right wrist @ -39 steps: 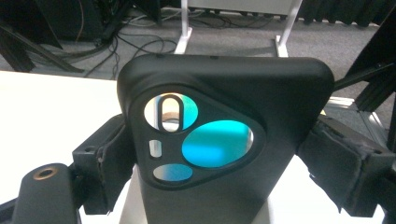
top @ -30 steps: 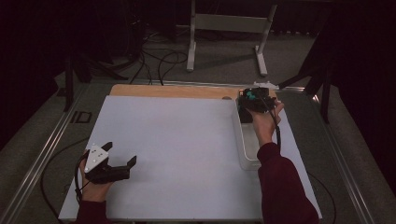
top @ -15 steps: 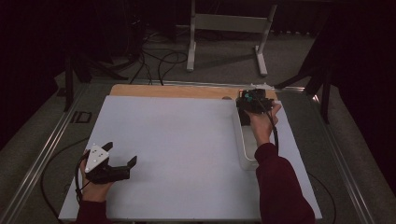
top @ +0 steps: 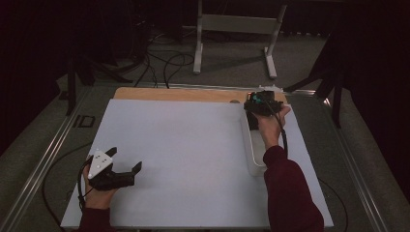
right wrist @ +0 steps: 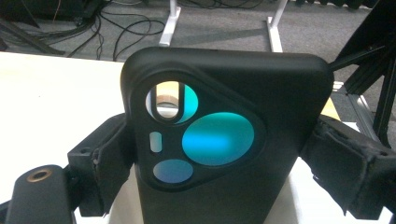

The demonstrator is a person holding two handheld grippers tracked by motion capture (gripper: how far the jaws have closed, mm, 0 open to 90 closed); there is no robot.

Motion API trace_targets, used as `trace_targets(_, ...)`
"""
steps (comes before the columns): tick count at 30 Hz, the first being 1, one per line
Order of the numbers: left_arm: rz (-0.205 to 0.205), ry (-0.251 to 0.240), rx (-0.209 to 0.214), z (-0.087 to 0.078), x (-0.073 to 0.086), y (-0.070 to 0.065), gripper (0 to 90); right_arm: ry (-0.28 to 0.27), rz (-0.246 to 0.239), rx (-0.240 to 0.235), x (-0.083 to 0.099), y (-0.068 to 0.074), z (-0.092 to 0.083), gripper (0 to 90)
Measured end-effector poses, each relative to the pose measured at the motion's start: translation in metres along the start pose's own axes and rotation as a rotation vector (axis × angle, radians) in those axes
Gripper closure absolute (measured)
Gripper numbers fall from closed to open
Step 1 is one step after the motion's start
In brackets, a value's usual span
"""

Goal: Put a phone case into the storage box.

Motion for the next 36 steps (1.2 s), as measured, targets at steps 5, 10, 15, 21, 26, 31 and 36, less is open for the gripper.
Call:
trace_targets(5,0.006,0.004,0.003,0.000,0.000,-0.001,0.0,-0.008,0.038,-0.001,0.000,-0.002,0.000,7.5)
trace_targets(10,0.004,0.005,0.001,0.000,0.000,0.000,0.0,-0.028,0.032,-0.021,-0.001,-0.001,-0.003,7.2)
trace_targets(15,0.005,0.006,0.001,0.002,0.000,-0.001,0.0,-0.038,0.042,-0.033,0.000,-0.002,-0.008,7.3)
trace_targets(21,0.008,0.009,-0.001,0.002,0.001,-0.001,0.0,-0.041,0.030,-0.058,0.003,-0.003,-0.011,7.4)
trace_targets(26,0.012,0.011,0.000,0.003,0.001,-0.002,0.0,-0.059,0.028,-0.080,0.003,-0.009,-0.021,7.4)
trace_targets(31,0.013,0.010,-0.001,0.002,0.000,-0.002,0.0,-0.073,0.008,-0.124,0.006,-0.009,-0.032,7.4)
trace_targets(36,0.017,0.013,0.001,0.003,0.000,-0.003,0.0,-0.077,-0.037,-0.178,0.011,-0.004,-0.044,7.4)
Point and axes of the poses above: each handheld gripper's, and its own axes: z roughly forward along the jaws, x roughly out of its underside, y roughly to its left, the point moved 5 cm from there along z, roughly forward along the jaws
